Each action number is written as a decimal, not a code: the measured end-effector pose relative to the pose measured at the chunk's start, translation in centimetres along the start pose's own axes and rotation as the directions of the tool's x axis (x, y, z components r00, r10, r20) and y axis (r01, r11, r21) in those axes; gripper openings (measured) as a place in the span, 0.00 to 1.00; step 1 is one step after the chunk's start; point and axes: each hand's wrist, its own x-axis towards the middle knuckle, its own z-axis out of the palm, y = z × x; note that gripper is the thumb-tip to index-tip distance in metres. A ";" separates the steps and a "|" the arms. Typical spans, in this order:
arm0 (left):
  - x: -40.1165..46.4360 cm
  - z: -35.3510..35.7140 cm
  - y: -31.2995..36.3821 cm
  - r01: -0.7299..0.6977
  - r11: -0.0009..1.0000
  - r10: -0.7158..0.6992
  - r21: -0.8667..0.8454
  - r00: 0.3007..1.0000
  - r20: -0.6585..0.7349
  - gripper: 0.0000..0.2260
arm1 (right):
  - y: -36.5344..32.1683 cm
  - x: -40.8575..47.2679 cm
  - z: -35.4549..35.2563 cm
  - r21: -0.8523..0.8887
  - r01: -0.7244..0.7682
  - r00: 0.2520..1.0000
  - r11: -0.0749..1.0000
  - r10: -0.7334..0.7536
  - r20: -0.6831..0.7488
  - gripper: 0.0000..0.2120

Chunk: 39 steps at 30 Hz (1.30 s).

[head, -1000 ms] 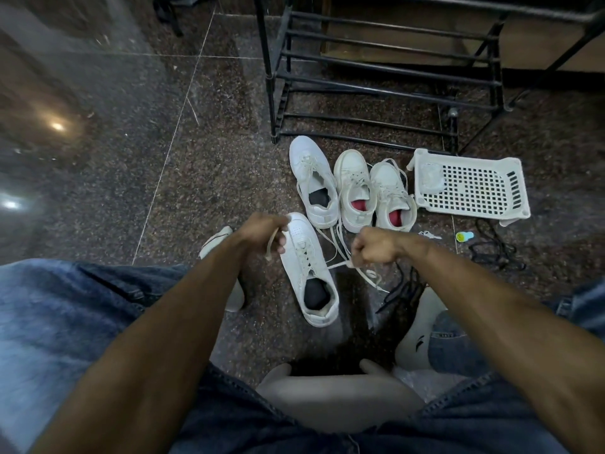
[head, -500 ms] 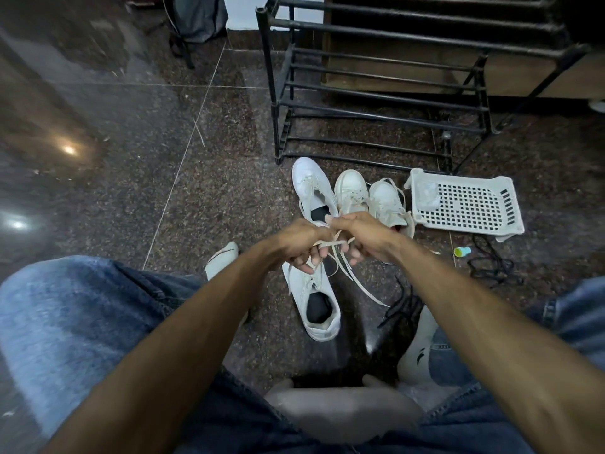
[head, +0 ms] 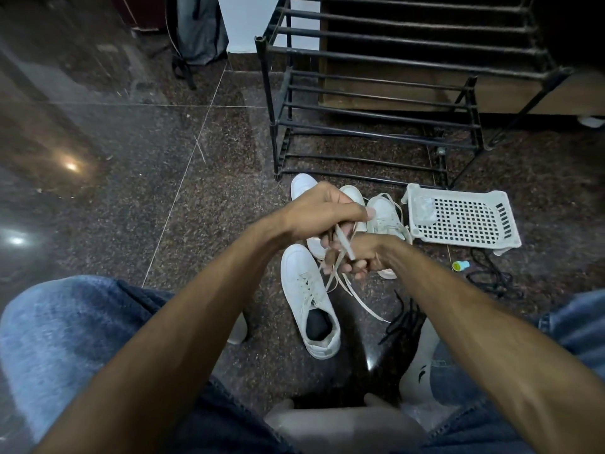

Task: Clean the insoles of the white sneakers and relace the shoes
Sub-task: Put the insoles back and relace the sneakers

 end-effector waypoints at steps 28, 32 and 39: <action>1.0 2.3 -9.6 0.300 0.925 -0.348 -0.233 0.915 -0.205 0.10 | -0.4 -0.4 -1.4 0.189 0.082 0.956 0.979 -0.023 -0.294 0.11; 1.0 1.2 -10.1 0.236 0.941 -0.287 -0.241 0.936 -0.203 0.05 | 0.0 -0.3 -1.5 0.159 0.148 0.967 0.976 -0.110 -0.228 0.12; 0.6 -4.3 -14.6 0.527 0.710 -0.351 0.467 0.840 -0.414 0.09 | 3.2 0.4 -4.6 -0.299 -0.093 0.783 0.950 -0.115 -0.611 0.15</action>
